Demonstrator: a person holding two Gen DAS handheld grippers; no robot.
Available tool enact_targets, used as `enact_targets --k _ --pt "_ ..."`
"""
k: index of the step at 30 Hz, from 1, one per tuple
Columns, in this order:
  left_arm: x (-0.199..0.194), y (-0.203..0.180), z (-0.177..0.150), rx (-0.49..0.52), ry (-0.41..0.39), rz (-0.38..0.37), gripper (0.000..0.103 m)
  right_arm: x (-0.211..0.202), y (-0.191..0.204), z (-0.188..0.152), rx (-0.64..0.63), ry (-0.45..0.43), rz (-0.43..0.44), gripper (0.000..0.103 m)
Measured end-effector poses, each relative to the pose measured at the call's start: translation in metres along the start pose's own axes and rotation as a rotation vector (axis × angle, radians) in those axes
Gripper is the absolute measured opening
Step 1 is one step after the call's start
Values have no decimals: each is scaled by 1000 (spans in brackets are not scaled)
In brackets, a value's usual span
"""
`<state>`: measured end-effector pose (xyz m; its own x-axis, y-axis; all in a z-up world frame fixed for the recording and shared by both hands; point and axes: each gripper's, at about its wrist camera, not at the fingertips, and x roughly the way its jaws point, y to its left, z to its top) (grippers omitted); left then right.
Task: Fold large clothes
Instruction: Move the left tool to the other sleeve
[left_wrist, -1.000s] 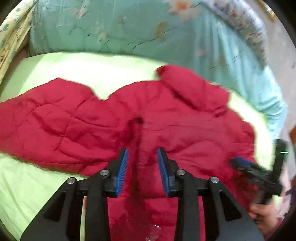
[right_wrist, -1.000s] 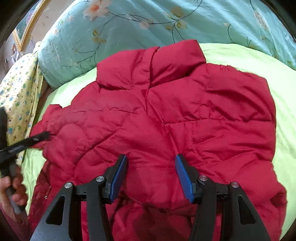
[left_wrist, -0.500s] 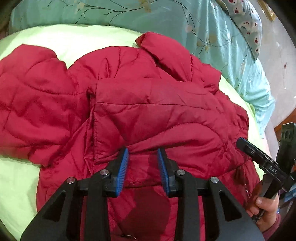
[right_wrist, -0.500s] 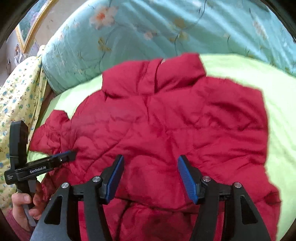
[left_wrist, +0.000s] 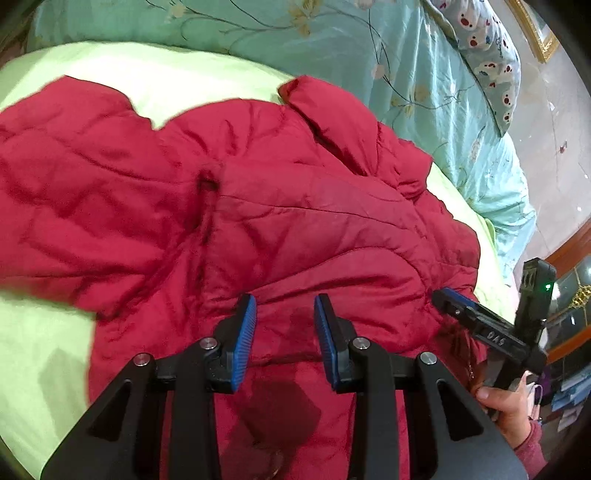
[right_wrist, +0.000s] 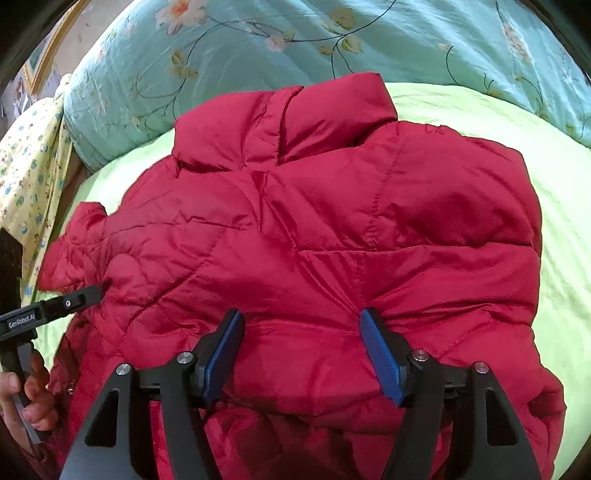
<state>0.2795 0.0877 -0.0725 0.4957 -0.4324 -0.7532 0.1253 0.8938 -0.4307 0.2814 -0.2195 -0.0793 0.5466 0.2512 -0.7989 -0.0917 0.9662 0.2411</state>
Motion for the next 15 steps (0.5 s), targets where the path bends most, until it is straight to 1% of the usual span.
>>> enact_targets --k 5,6,7,8,11,13,15 --pt "-23 14 -8 -44 -20 1 33 -20 4 -2 35 -10 39 68" --pt "-28 18 -11 -60 -24 3 35 -25 5 -3 38 -13 46 68" --pt "-31 21 -12 -70 -28 13 41 -30 5 -4 41 -14 53 68" --pt "-36 26 -15 -85 -38 20 42 -34 6 -6 45 -13 62 68" --pt "-46 37 -22 -124 -51 4 42 -48 7 -12 54 -14 90 68" --pt "-51 44 -25 -146 -55 13 43 -60 9 -17 55 -21 104 68" --pt "-55 51 -28 -168 -58 23 49 -70 11 -22 56 -28 120 68"
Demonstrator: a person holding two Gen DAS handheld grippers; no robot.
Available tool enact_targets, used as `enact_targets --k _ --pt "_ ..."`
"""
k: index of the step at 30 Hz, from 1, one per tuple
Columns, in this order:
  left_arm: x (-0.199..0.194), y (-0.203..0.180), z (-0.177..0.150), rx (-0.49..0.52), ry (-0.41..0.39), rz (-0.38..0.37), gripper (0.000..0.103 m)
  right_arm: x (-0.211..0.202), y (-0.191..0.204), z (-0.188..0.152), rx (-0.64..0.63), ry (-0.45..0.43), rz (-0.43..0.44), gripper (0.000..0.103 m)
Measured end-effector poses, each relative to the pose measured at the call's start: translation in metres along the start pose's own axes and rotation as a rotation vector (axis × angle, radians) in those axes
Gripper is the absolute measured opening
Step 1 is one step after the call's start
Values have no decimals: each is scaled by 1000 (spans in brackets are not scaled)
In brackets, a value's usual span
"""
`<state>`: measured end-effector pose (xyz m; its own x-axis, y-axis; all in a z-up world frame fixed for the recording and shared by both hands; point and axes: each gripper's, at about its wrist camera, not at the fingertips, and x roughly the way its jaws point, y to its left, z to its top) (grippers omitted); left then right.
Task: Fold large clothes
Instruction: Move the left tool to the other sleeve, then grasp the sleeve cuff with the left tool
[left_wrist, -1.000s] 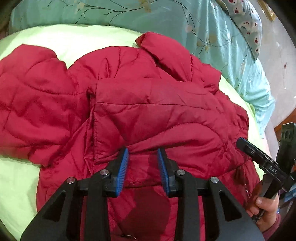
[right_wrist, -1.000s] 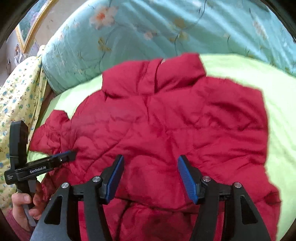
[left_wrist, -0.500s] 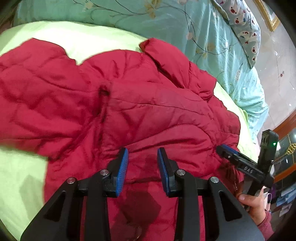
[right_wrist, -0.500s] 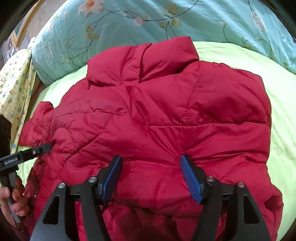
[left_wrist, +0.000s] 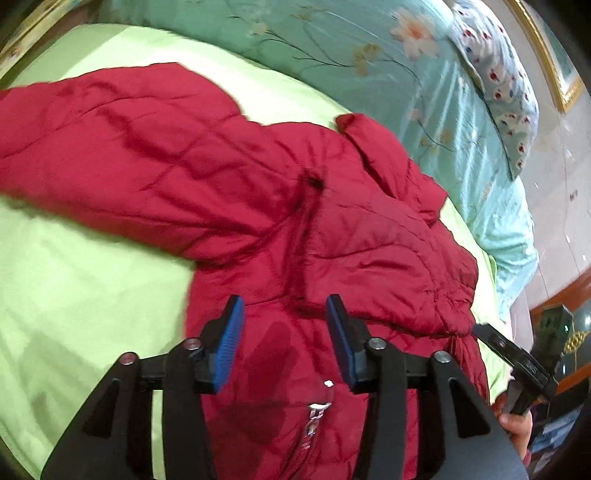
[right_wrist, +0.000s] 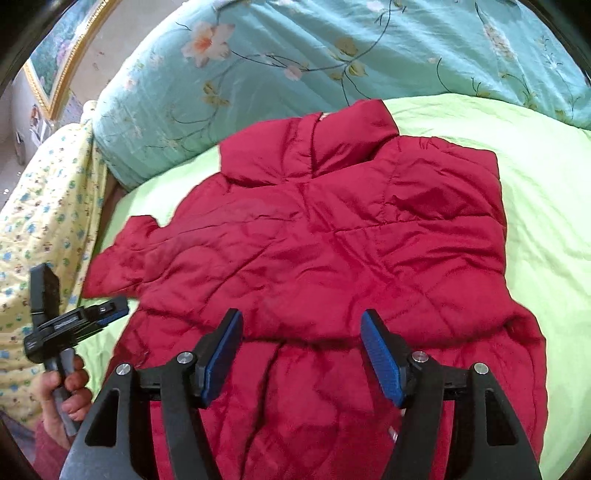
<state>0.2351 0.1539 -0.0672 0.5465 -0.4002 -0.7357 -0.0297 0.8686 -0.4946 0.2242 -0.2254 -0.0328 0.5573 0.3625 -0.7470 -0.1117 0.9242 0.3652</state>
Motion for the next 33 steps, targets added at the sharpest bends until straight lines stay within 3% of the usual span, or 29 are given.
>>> enact_targets --k 6,10,18,26,33 --pt "-16 30 -2 -82 -39 24 52 -19 8 -15 2 -4 35 69" --pt "-29 56 -3 -150 -75 47 64 -22 14 -25 5 8 50 69" --pt "-48 117 7 -281 -146 90 64 -27 26 -41 1 16 72 69" --pt "-54 196 23 -484 -217 93 64 -32 32 -53 1 23 74 69" --pt "-51 226 51 -517 -284 126 64 -32 37 -57 -5 27 67 69"
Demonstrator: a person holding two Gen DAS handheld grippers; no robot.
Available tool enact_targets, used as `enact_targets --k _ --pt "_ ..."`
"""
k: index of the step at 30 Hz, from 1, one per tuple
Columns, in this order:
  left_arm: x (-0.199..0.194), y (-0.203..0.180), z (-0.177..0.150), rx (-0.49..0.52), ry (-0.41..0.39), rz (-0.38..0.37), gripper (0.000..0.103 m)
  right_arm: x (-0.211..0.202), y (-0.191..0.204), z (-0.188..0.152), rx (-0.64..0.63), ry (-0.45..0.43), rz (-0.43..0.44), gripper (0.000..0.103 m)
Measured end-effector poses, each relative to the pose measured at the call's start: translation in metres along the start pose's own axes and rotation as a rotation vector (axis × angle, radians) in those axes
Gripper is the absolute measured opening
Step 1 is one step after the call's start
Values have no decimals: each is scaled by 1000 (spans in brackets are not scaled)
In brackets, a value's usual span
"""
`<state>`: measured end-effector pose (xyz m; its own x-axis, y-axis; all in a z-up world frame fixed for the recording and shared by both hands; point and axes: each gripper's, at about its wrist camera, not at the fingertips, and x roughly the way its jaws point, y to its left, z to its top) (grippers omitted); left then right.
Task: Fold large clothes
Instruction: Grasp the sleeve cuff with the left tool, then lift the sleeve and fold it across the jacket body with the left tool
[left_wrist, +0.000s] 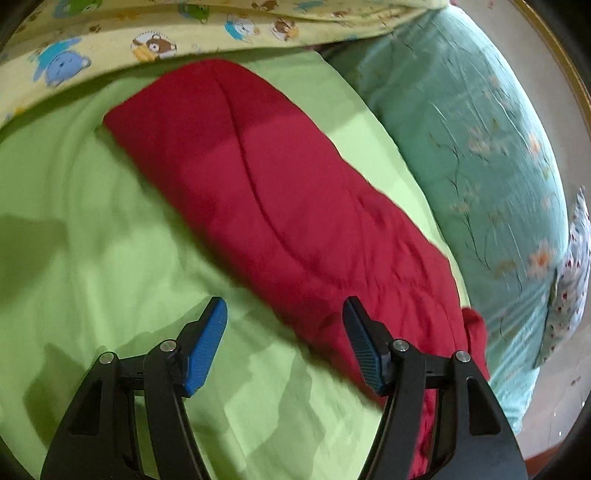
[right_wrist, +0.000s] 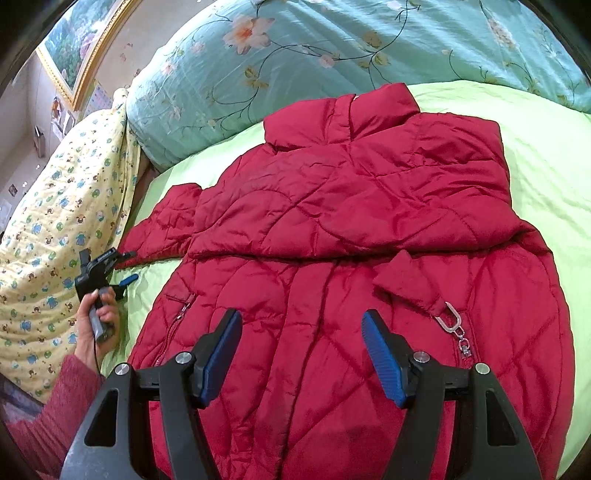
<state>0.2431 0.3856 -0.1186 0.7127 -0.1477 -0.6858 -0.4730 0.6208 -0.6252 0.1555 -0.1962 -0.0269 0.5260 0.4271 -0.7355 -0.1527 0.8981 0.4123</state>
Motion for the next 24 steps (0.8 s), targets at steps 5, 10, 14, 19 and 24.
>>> enact_targets --k 5,10,14,19,24 --pt "9 11 26 -30 -38 -16 64 -2 0 -3 3 6 -4 69" --pt "12 14 37 -50 -72 -31 64 -5 -3 -5 4 7 -16 69" --pt "5 4 36 10 -89 -16 38 -4 -6 -6 12 10 -23 69" --pt "-19 -22 27 82 -113 -83 15 -5 -7 -7 5 4 -19 69" --pt "-49 -61 10 190 -140 -181 15 -8 -9 -7 11 -10 -12 69"
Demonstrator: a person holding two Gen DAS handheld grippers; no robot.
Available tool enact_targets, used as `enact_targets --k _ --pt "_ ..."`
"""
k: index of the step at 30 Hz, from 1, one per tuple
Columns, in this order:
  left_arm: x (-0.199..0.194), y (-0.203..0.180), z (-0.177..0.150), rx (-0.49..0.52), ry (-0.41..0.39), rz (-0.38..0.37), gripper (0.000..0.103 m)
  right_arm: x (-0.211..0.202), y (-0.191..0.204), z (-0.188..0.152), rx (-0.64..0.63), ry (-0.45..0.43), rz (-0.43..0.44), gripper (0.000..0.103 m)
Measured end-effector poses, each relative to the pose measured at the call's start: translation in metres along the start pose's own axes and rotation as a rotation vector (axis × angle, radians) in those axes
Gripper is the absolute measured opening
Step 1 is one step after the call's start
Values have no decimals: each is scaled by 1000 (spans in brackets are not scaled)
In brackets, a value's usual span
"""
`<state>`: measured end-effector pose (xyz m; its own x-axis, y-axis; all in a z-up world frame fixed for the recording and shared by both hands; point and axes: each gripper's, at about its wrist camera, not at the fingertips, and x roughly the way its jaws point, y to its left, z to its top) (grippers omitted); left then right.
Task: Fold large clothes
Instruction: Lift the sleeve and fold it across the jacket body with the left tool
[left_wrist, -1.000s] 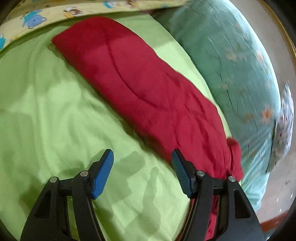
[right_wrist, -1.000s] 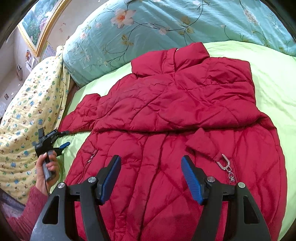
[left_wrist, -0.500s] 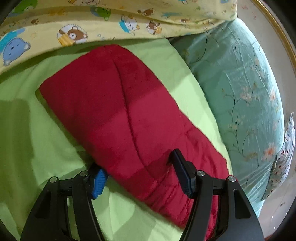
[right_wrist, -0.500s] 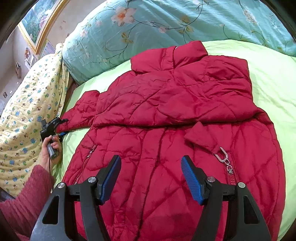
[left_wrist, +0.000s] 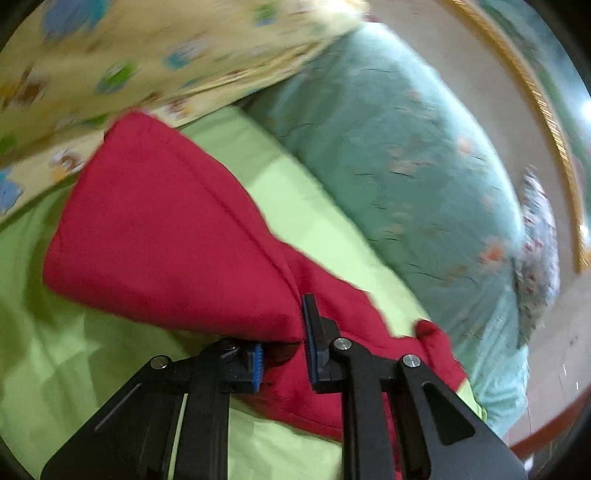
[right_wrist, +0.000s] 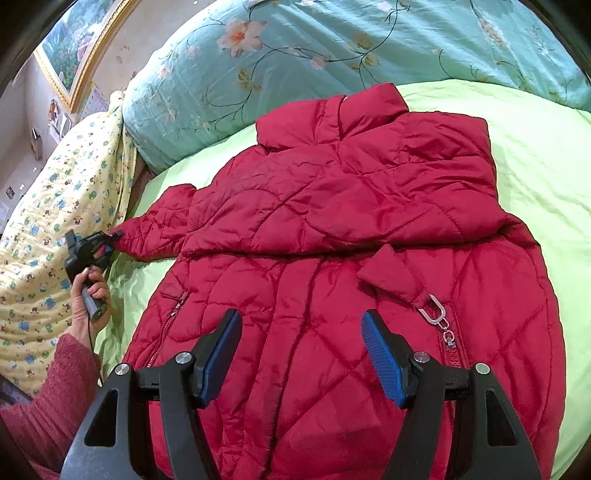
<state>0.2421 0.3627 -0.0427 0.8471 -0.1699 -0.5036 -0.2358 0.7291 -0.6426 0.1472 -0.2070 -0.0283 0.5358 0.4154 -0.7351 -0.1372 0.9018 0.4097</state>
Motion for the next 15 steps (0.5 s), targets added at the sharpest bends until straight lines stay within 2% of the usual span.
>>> enact_targets --k 7,11,15 --pt "-18 -75 -25 157 10 -132 15 -4 -3 -2 8 -7 16 69" --pt "-16 -115 -51 242 55 -188 15 -9 -5 -1 12 -19 24 69" --pt "-8 -147 -75 277 110 -257 15 -13 -9 0 30 -30 29 69"
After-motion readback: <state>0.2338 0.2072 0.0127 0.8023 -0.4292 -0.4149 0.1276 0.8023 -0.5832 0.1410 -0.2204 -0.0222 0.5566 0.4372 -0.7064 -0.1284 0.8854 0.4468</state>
